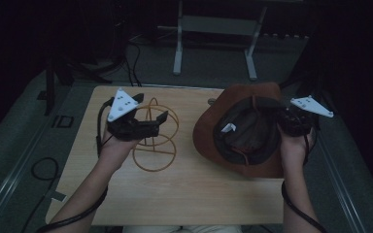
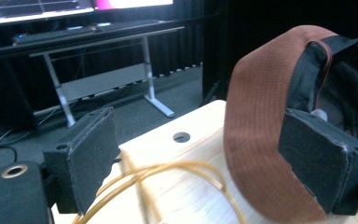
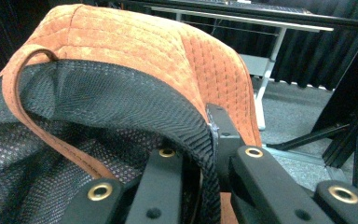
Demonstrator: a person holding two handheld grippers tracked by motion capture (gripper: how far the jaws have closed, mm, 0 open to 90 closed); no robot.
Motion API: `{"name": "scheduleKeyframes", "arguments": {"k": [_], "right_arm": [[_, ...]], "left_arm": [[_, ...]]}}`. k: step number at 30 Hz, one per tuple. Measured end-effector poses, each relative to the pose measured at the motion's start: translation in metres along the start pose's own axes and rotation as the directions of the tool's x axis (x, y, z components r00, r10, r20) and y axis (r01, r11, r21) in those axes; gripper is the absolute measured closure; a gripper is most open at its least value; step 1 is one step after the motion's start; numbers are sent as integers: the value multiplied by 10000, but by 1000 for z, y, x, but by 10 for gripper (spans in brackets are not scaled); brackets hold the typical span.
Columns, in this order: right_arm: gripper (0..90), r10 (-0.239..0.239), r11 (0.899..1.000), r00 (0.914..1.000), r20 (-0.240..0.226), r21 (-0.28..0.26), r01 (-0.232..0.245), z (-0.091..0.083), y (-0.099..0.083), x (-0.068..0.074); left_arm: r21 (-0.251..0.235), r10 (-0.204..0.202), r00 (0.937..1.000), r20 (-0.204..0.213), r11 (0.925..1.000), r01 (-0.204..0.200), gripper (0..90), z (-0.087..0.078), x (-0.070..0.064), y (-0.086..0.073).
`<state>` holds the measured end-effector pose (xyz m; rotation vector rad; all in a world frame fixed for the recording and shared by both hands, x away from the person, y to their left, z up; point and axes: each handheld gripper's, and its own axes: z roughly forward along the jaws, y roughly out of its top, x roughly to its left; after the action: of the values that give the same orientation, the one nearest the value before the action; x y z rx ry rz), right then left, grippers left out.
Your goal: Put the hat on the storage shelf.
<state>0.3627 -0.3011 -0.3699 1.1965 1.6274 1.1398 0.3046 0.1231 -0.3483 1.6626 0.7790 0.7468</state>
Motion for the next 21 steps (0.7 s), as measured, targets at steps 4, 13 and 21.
{"name": "scheduleKeyframes", "arguments": {"k": [4, 13, 21], "right_arm": [[849, 3, 10000, 9999, -134, -1, -3, -1, 0, 4], [849, -32, 9996, 9997, -231, -278, 25, -9, 7, 7], [849, 6, 9993, 9997, -263, -371, -16, -12, 9, 5]], "left_arm": [[-5, 84, 9994, 348, 10000, -84, 135, 18, -12, 6], [258, 478, 9931, 1066, 9984, -508, 144, 62, -49, 21], [487, 817, 9816, 1726, 9946, -913, 148, 101, -83, 32]]}}
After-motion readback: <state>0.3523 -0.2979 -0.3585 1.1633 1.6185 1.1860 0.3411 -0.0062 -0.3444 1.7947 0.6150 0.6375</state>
